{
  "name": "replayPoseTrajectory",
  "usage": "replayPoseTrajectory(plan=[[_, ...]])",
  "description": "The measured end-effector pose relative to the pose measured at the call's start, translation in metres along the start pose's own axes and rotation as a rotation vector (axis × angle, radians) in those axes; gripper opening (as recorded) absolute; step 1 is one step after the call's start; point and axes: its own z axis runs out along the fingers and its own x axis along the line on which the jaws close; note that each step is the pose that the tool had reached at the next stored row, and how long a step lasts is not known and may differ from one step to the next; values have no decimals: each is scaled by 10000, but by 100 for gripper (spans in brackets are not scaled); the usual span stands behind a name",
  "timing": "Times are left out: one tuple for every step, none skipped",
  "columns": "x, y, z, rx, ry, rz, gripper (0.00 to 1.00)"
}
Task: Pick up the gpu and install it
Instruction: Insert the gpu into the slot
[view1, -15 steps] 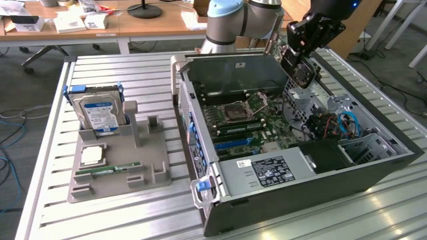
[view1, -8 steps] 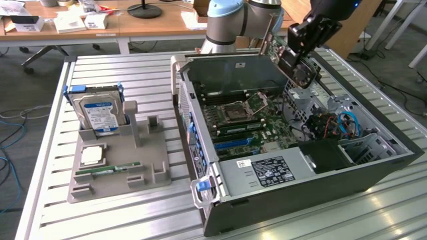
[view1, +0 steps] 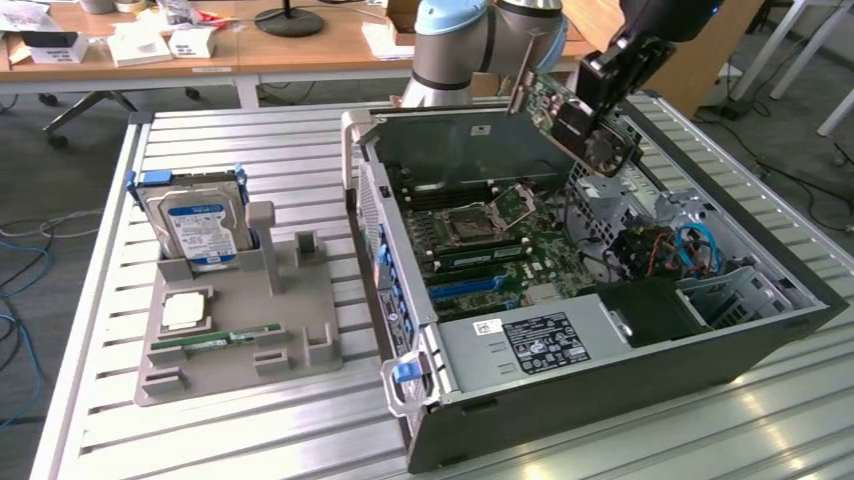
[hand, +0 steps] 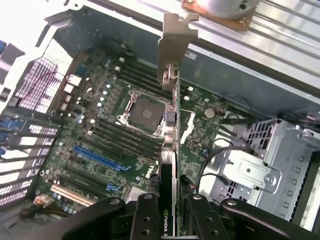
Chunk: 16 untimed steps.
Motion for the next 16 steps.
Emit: replayPoseTrajectory(plan=[[0, 0, 1, 1, 35, -176, 26], [0, 0, 1, 1, 71, -353, 26], [0, 0, 2, 3, 105, -528, 26], [0, 0, 2, 4, 140, -701, 26], [1, 0, 3, 6, 179, -892, 26], [0, 0, 4, 8, 214, -1070, 26], [1, 0, 4, 9, 249, -1245, 26], [0, -1, 5, 11, 285, -1422, 26], [1, -1, 6, 11, 319, -1598, 26], [1, -1, 6, 12, 355, -1774, 26], [1, -1, 7, 14, 390, -1951, 26], [1, -1, 7, 15, 427, -2137, 26], [1, -1, 7, 17, 463, -2315, 26], [1, -1, 8, 18, 498, -2491, 26], [1, -1, 9, 19, 533, -2667, 26], [1, -1, 9, 21, 571, -2849, 26]])
